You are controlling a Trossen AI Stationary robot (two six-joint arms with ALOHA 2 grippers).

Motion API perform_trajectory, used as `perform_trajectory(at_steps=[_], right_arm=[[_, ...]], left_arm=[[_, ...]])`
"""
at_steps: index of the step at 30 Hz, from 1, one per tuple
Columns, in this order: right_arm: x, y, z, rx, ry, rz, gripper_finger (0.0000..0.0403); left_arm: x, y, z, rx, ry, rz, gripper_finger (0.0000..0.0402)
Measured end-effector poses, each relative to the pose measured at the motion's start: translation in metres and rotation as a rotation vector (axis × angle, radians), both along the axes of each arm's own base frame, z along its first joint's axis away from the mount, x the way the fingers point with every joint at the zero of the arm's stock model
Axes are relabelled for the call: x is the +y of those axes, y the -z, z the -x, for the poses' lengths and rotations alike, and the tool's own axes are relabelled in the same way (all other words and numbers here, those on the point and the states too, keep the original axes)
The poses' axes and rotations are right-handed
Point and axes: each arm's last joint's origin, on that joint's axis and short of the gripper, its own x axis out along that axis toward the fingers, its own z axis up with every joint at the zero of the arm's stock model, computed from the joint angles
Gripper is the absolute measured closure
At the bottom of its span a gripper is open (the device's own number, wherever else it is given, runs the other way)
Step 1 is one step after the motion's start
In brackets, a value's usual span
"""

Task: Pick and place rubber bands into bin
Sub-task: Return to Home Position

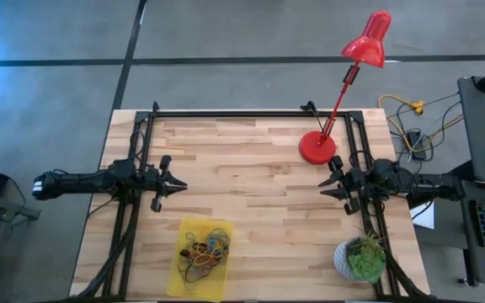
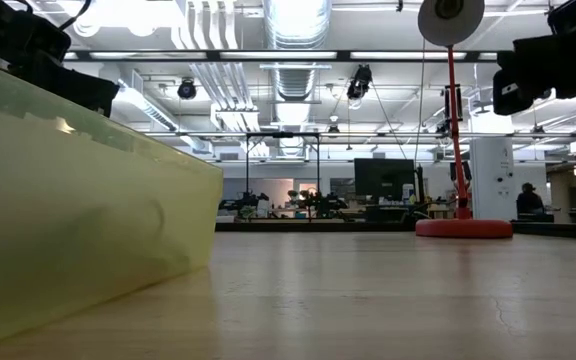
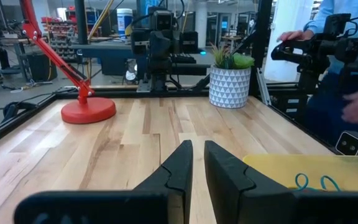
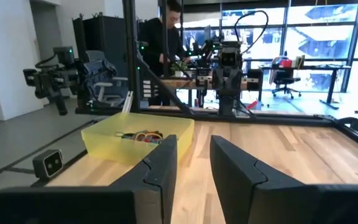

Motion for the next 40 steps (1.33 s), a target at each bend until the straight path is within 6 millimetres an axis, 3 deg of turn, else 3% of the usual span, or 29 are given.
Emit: perform_trajectory(at_steps=[40], right_arm=[[-0.0001,0.0026,-0.0025,0.035,0.0,-0.002,0.033]], left_arm=[[0.0,0.0,0.0,0.0,0.0,0.0,0.0375]])
